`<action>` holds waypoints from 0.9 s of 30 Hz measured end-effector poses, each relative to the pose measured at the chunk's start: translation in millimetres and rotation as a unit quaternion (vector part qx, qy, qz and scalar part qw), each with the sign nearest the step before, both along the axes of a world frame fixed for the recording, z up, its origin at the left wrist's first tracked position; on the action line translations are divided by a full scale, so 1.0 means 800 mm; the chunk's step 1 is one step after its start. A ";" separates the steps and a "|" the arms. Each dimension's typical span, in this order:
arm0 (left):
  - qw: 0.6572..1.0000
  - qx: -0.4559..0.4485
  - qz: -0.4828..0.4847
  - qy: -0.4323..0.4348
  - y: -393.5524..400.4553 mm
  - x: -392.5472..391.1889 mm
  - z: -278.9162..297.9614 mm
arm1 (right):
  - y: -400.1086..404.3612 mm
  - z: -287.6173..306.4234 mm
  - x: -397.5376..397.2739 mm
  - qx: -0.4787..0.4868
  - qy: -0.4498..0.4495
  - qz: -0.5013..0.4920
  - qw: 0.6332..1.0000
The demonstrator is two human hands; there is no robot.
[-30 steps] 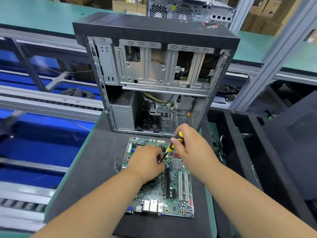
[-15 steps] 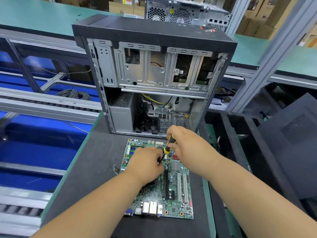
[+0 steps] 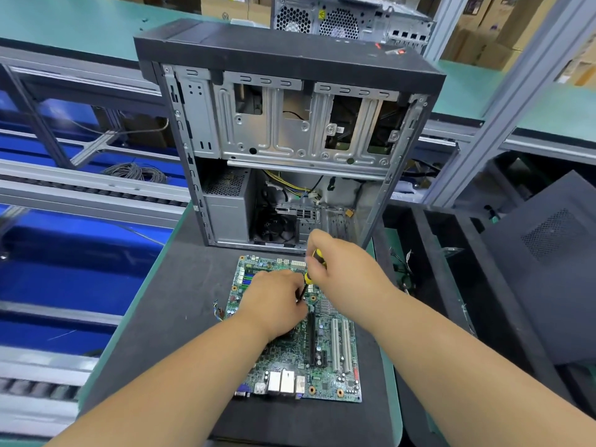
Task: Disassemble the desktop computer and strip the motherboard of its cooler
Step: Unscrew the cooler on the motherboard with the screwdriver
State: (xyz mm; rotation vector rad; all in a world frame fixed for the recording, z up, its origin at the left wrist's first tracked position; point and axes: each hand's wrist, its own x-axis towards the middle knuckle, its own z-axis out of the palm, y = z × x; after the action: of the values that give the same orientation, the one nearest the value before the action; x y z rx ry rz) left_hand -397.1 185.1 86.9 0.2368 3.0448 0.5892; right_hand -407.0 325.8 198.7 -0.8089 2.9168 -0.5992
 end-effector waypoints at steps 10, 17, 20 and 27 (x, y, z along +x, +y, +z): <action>1.000 0.005 0.003 0.001 -0.002 -0.001 -0.004 | -0.001 0.003 -0.013 0.070 0.033 -0.044 0.996; 0.999 -0.023 -0.025 -0.015 -0.004 -0.002 0.002 | 0.001 0.009 -0.017 0.007 -0.039 0.042 0.998; 0.998 -0.028 -0.047 -0.030 -0.010 -0.003 0.005 | 0.005 0.012 -0.018 0.008 -0.041 0.051 0.998; 0.992 -0.090 -0.075 -0.036 -0.014 0.000 0.000 | 0.005 0.006 -0.021 0.052 0.001 -0.008 0.999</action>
State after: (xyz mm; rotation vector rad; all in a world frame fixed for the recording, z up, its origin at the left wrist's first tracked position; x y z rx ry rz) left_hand -397.5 173.9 87.1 0.4220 2.9526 0.3040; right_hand -423.4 329.6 203.9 -0.7746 2.9312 -0.4424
